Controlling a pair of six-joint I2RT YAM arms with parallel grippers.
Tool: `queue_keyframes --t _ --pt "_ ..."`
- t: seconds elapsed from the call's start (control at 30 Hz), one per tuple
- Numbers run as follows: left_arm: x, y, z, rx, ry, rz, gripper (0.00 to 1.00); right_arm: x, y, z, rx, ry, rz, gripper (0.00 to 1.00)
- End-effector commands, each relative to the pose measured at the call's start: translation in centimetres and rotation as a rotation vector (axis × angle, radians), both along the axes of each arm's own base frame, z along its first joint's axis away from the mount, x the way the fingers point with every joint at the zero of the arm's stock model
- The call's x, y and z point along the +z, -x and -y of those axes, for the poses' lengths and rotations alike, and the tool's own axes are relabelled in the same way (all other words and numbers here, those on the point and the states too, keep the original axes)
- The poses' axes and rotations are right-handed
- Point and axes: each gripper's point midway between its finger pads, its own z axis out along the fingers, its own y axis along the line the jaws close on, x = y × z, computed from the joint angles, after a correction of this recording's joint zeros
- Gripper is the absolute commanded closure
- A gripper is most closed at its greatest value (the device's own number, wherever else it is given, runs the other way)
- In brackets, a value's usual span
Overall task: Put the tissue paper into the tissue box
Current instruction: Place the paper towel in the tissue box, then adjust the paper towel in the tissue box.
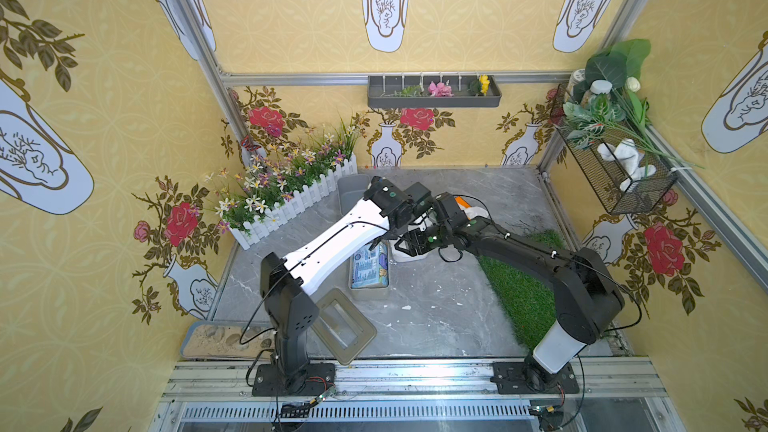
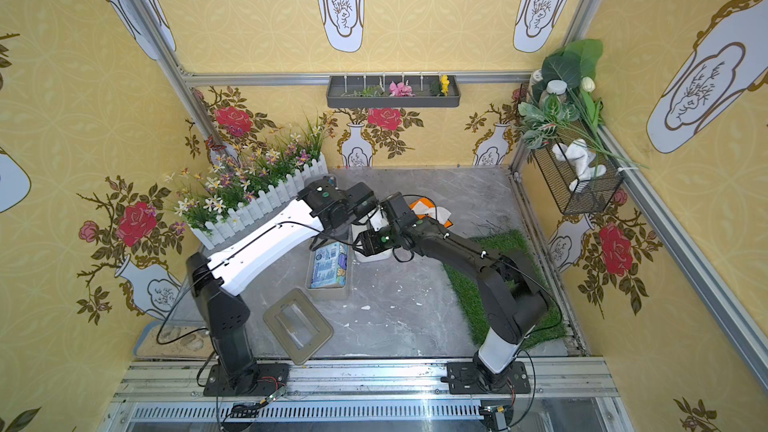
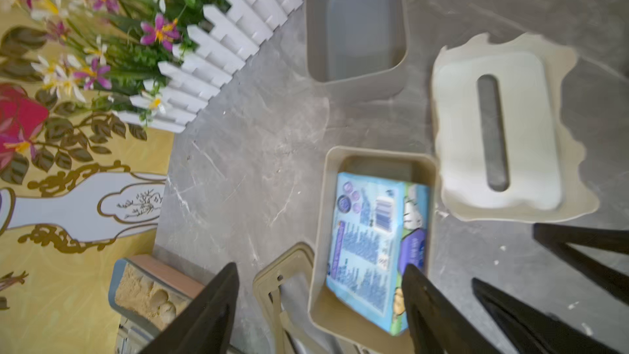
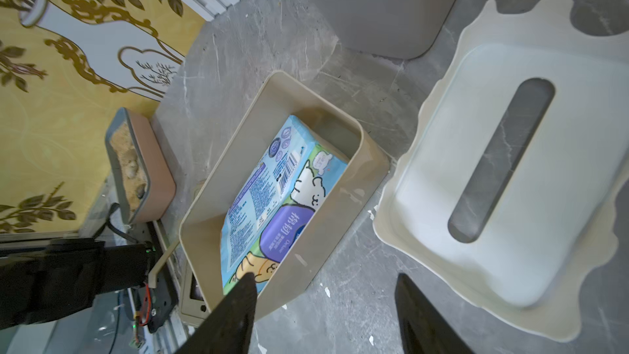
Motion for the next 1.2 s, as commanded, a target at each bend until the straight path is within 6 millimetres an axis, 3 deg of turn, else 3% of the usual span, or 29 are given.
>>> queue_keyframes --t 0.0,0.13,0.53,0.73,0.93,1.03,1.17 --pt "-2.4 1.1 -1.0 0.095 0.262 0.0 0.24 -1.9 1.0 0.3 0.014 0.2 0.037 0.35" --pt "-3.9 1.5 -2.9 0.162 0.491 0.076 0.27 -3.3 2.1 -1.1 0.046 0.299 0.024 0.35" --pt "-8.7 0.9 -2.5 0.158 0.541 -0.01 0.28 -3.9 2.5 -4.3 0.037 0.428 0.064 0.31" --pt "-9.2 0.8 -4.1 0.203 0.6 0.024 0.28 -6.7 1.8 -2.7 -0.035 0.652 0.064 0.3" --pt "-9.6 1.1 -5.9 0.253 0.634 0.045 0.29 -8.0 1.5 -2.4 -0.052 0.695 0.051 0.29" --pt "-9.7 1.3 -6.1 0.258 0.627 0.037 0.29 -7.3 1.3 -2.9 -0.053 0.67 0.065 0.29" --pt "-9.6 2.2 -6.7 0.275 0.615 0.028 0.29 -4.6 0.7 -3.7 -0.072 0.581 0.111 0.28"
